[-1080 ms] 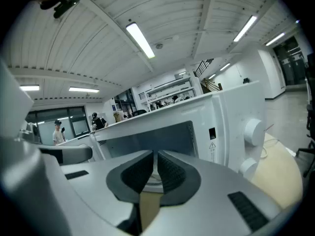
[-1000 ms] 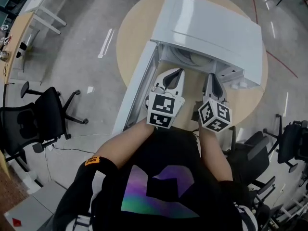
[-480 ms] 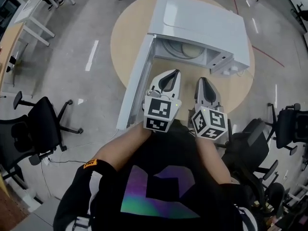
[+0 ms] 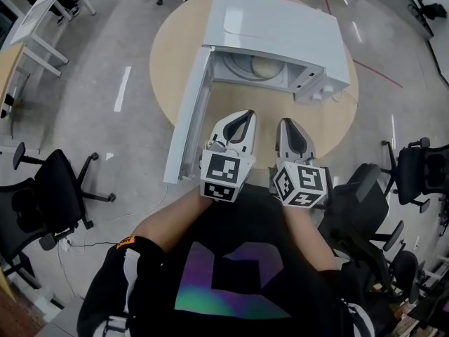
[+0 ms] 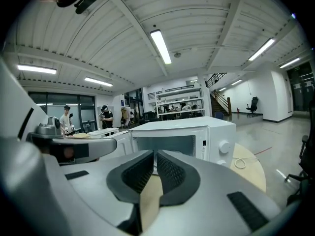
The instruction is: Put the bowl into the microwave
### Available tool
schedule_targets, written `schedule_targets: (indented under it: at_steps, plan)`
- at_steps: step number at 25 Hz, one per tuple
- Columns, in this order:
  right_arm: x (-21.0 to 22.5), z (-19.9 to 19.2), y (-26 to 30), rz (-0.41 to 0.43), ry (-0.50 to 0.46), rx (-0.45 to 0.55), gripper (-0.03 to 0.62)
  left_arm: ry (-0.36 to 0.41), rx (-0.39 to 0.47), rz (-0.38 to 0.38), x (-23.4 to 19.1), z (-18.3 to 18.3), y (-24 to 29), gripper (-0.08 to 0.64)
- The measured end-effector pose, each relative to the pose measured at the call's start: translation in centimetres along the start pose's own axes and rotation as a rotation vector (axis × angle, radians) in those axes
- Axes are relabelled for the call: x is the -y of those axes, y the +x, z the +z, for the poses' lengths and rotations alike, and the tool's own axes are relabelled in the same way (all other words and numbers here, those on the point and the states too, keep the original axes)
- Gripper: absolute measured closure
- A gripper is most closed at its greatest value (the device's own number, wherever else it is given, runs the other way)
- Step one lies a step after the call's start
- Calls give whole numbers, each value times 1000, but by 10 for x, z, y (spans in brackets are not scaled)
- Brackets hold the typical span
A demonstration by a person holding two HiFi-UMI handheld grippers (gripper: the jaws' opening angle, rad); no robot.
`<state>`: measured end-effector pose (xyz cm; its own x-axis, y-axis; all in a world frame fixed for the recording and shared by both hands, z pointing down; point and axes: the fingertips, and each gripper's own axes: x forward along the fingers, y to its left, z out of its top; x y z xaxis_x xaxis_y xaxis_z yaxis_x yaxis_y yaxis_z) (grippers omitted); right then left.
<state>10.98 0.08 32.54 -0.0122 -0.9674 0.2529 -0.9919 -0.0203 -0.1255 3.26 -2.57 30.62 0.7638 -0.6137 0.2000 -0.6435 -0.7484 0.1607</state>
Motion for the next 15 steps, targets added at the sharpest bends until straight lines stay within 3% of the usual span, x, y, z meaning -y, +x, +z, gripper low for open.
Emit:
schedule_targets:
  at_steps: [6,15]
  plan:
    - [4,-10,-20,52,-20,-27,557,-4,5,16,21,-5,-10,515]
    - [38,-25,-79,137,-66,-57,557,-23,-23,102,80,-28,-23,515]
